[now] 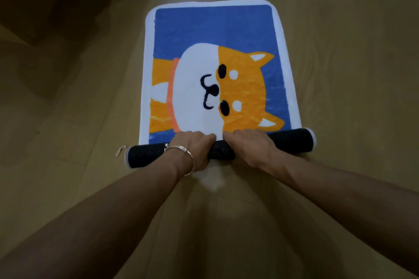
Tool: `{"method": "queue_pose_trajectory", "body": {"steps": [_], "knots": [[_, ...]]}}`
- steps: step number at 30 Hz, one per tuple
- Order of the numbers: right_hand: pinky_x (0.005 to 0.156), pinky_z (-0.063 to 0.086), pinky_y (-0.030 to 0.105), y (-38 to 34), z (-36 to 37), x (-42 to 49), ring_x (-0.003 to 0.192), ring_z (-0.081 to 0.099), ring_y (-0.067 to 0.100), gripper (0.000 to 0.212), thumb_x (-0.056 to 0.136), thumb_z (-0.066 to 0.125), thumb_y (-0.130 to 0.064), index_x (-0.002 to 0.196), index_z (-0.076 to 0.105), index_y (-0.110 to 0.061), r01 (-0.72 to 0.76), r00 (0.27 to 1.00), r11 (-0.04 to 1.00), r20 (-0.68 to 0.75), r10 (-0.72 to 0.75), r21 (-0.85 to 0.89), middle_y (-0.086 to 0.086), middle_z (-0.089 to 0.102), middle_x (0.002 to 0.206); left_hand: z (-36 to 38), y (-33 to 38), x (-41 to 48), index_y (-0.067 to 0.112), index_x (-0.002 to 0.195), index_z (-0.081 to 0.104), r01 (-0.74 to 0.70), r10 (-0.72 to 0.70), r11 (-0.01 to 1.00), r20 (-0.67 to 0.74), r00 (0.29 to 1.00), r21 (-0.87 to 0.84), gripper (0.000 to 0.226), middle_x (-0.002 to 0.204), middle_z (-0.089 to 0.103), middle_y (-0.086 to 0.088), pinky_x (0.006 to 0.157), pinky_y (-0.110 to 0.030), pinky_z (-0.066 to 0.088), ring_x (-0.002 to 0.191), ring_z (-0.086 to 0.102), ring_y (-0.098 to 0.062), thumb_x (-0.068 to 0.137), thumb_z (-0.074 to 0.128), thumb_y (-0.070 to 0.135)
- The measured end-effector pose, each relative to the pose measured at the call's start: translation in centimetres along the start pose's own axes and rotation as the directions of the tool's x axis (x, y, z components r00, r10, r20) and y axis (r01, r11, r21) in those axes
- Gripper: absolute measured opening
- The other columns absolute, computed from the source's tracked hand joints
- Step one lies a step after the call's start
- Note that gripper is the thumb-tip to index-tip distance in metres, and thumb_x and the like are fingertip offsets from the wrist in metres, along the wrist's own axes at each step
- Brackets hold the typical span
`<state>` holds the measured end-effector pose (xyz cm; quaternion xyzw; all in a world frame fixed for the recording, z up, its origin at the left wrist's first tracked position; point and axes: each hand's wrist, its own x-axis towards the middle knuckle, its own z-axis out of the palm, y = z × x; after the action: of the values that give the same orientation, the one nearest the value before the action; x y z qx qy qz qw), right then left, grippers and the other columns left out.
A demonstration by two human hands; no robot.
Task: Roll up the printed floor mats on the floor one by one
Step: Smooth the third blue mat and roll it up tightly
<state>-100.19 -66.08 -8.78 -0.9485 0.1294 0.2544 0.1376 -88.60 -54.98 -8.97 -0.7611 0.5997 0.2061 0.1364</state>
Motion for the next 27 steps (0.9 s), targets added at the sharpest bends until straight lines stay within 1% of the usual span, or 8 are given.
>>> {"method": "queue_pose_trajectory", "body": {"steps": [4, 6, 8, 10, 15, 17, 21, 27], "knots": [[0.060, 0.045, 0.032, 0.4, -0.9, 0.9, 0.074, 0.056, 0.019, 0.024, 0.079, 0.066, -0.025, 0.098, 0.052, -0.022, -0.058, 0.985, 0.984, 0.168, 0.029, 0.170, -0.004, 0.053, 0.078, 0.7, 0.3, -0.9, 0.017, 0.117, 0.039, -0.038, 0.044, 0.996, -0.077, 0.996, 0.076, 0.029, 0.103, 0.054, -0.005, 0.061, -0.033, 0.034, 0.089, 0.057, -0.027, 0.090, 0.049, 0.023], [0.061, 0.041, 0.033, 0.0, -0.3, 0.4, 0.080, 0.055, 0.021, 0.026, 0.080, 0.065, -0.025, 0.099, 0.049, -0.021, -0.048, 0.995, 0.989, 0.090, 0.035, 0.143, -0.002, 0.055, 0.087, 0.1, 0.1, -0.5, 0.018, 0.111, 0.043, -0.044, 0.043, 0.998, 0.016, 0.999, 0.051, 0.024, 0.100, 0.060, -0.005, 0.061, -0.033, 0.036, 0.085, 0.060, -0.027, 0.089, 0.051, 0.023], [0.066, 0.031, 0.034, -0.6, 1.3, -0.6, 0.091, 0.052, 0.024, 0.026, 0.086, 0.059, -0.025, 0.108, 0.045, -0.018, 0.008, 0.998, 1.000, -0.057, -0.008, -0.001, 0.002, 0.053, 0.101, -0.6, 0.0, 0.2, 0.020, 0.108, 0.049, -0.091, 0.087, 0.996, 0.151, 0.985, 0.021, 0.023, 0.097, 0.063, -0.004, 0.062, -0.031, 0.039, 0.079, 0.059, -0.025, 0.087, 0.055, 0.025], [0.069, 0.028, 0.035, -0.9, 2.2, -1.2, 0.096, 0.050, 0.026, 0.026, 0.089, 0.055, -0.024, 0.112, 0.044, -0.017, 0.017, 0.997, 1.000, -0.080, -0.018, -0.016, 0.004, 0.051, 0.107, -1.1, 0.2, 0.5, 0.022, 0.108, 0.051, -0.119, 0.119, 0.993, 0.238, 0.964, -0.014, 0.025, 0.095, 0.063, -0.003, 0.062, -0.029, 0.041, 0.075, 0.056, -0.022, 0.084, 0.058, 0.025], [0.070, 0.054, 0.038, 0.3, 0.3, 0.4, 0.079, 0.058, 0.019, 0.039, 0.072, 0.073, -0.029, 0.103, 0.051, -0.023, -0.082, 0.981, 0.975, 0.190, 0.042, 0.208, -0.001, 0.060, 0.092, 0.5, 0.4, -0.8, 0.019, 0.116, 0.037, -0.089, 0.090, 0.996, 0.015, 0.996, -0.019, 0.038, 0.101, 0.056, -0.002, 0.057, -0.032, 0.036, 0.085, 0.060, -0.026, 0.085, 0.055, 0.032], [0.066, 0.048, 0.035, 0.1, -0.1, 0.5, 0.080, 0.055, 0.019, 0.039, 0.074, 0.071, -0.029, 0.104, 0.048, -0.021, -0.049, 0.990, 0.987, 0.140, 0.027, 0.154, -0.002, 0.056, 0.092, 0.6, 0.2, -0.8, 0.019, 0.110, 0.041, -0.041, 0.041, 0.999, 0.018, 0.999, -0.029, 0.032, 0.099, 0.059, -0.003, 0.058, -0.032, 0.036, 0.083, 0.061, -0.026, 0.085, 0.055, 0.032], [0.072, 0.029, 0.035, -0.9, 1.3, -0.8, 0.096, 0.051, 0.026, 0.030, 0.088, 0.057, -0.020, 0.113, 0.041, -0.016, 0.000, 0.991, 0.998, -0.133, -0.008, -0.062, 0.005, 0.053, 0.107, 0.0, -0.6, -0.2, 0.022, 0.104, 0.047, -0.021, 0.032, 0.994, 0.100, 0.994, -0.110, 0.029, 0.094, 0.063, -0.002, 0.061, -0.029, 0.040, 0.081, 0.060, -0.025, 0.081, 0.059, 0.032], [0.065, 0.045, 0.036, -0.3, -0.1, 0.2, 0.079, 0.055, 0.024, 0.038, 0.079, 0.068, -0.026, 0.106, 0.044, -0.017, -0.069, 0.997, 0.992, 0.035, 0.065, 0.104, 0.004, 0.056, 0.093, 0.8, 0.0, -1.5, 0.019, 0.118, 0.037, -0.043, 0.046, 0.998, -0.064, 0.997, 0.046, 0.036, 0.103, 0.054, -0.003, 0.058, -0.033, 0.034, 0.087, 0.056, -0.025, 0.088, 0.053, 0.029]]}}
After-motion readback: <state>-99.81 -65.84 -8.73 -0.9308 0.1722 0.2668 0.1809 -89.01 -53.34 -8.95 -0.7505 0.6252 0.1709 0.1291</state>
